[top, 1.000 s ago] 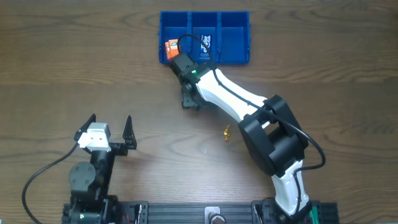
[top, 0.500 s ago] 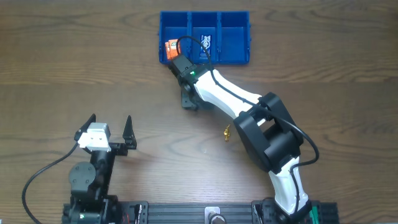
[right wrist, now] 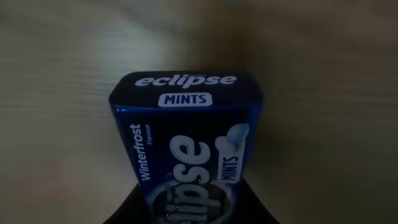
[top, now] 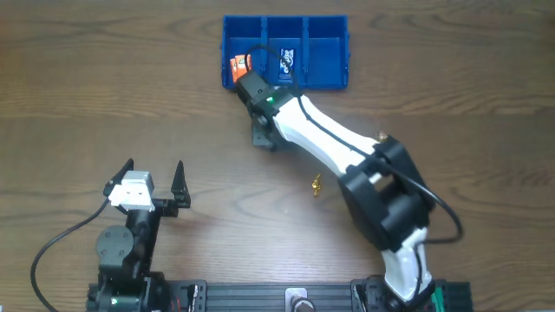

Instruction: Sort Candies Into Trays

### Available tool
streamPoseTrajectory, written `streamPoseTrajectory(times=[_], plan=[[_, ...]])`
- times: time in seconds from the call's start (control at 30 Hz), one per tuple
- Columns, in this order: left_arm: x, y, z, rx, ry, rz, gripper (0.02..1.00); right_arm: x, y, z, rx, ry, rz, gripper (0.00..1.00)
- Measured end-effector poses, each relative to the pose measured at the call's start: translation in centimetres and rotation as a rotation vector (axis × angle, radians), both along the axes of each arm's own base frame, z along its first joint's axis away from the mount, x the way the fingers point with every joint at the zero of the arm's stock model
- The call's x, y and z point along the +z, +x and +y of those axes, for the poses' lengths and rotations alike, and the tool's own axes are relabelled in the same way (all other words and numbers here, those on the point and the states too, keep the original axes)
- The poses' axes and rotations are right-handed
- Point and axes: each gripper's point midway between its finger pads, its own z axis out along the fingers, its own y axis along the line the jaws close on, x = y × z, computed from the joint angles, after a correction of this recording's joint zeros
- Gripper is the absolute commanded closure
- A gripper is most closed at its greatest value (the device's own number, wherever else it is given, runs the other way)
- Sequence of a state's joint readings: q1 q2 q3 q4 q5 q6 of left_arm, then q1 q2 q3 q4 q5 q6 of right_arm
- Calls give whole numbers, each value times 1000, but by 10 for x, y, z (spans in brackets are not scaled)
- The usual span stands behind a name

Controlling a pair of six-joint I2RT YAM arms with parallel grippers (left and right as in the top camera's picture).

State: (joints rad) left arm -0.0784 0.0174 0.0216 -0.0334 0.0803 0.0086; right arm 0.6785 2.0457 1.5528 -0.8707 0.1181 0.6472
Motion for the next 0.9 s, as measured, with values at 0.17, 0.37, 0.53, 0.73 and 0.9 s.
streamPoseTrajectory(times=[0.17,0.37,0.53,0.73,0.9], plan=[[0,0,0,0,0,0,20,104,24,-6,-34,37,-213,895],[0,0,0,0,0,0,20,202,89,-14,-95,97,-501,873],[0,0,0,0,0,0,20,214,145,-27,-126,70,-619,849],[0,0,0,0,0,0,20,145,185,-31,-124,-7,-573,757],[0,0,0,0,0,0,20,104,189,-28,-104,-44,-512,658]])
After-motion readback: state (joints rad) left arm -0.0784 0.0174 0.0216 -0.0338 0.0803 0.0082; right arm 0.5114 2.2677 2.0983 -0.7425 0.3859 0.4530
